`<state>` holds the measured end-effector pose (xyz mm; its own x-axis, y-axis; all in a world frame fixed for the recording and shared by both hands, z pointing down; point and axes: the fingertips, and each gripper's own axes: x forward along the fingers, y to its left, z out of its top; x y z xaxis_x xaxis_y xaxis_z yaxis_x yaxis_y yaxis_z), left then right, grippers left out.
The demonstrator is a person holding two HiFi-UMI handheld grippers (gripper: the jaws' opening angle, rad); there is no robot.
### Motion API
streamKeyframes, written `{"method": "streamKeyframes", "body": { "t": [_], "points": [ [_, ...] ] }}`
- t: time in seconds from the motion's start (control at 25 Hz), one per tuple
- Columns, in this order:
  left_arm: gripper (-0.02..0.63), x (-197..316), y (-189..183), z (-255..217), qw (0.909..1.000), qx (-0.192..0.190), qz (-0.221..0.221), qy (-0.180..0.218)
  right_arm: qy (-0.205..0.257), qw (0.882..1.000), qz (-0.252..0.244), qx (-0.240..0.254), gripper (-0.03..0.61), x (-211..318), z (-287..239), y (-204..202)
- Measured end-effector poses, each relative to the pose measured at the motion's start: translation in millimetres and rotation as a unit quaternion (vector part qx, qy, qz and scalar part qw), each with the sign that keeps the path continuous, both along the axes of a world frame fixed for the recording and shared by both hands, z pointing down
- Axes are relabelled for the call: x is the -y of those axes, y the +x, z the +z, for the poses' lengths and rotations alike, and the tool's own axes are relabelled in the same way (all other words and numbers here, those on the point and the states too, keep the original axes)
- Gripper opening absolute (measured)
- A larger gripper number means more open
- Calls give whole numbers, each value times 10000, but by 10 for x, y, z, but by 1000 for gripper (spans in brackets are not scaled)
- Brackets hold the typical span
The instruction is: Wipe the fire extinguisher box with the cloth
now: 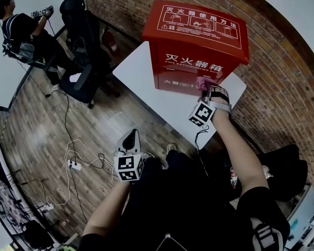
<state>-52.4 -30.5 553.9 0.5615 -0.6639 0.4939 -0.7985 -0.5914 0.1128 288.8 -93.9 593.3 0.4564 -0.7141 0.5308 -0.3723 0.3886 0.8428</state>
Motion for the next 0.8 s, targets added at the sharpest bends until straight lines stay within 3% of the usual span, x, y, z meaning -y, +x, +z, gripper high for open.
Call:
{"method": "streamKeyframes", "body": {
  "t": [0.8],
  "points": [
    [28,37,154,85,9995,17,-309,25,180,9995,-265,-10,109,76,-10,-19]
  ]
}}
